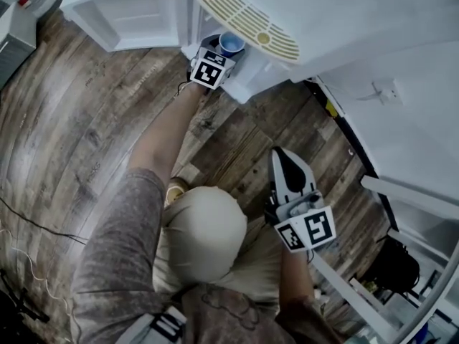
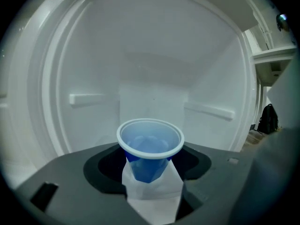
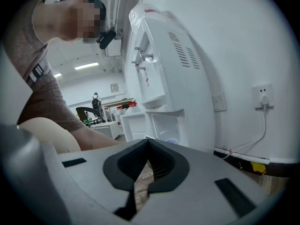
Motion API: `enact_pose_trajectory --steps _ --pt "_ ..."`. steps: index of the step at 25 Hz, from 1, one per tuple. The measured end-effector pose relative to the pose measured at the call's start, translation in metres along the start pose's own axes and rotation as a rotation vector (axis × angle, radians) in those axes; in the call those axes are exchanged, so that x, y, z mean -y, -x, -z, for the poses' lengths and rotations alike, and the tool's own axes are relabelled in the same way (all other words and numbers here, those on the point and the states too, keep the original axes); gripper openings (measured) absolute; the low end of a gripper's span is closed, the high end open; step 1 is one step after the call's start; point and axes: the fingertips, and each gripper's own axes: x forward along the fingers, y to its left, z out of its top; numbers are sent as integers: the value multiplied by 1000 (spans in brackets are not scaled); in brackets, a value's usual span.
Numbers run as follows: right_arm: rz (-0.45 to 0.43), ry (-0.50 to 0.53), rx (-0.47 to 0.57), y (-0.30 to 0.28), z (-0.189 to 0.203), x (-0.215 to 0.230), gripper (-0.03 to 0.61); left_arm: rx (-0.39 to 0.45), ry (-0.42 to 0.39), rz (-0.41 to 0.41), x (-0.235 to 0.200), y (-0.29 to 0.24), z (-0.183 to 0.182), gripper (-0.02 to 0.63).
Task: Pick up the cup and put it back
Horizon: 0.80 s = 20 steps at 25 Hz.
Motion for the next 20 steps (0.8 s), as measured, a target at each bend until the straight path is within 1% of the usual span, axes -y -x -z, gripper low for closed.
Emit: enact_pose_trajectory --steps 3,9,14,20 --pt "-13 18 1 -1 0 -4 2 2 -1 -13 1 21 -8 296" --pt "-45 32 -9 -3 6 -10 2 50 0 11 17 83 -37 296" --pt "-59 32 -11 -6 7 -19 2 58 14 61 33 141 -64 296" --pt "-105 40 -5 -8 8 -34 2 53 -4 66 50 212 -87 293"
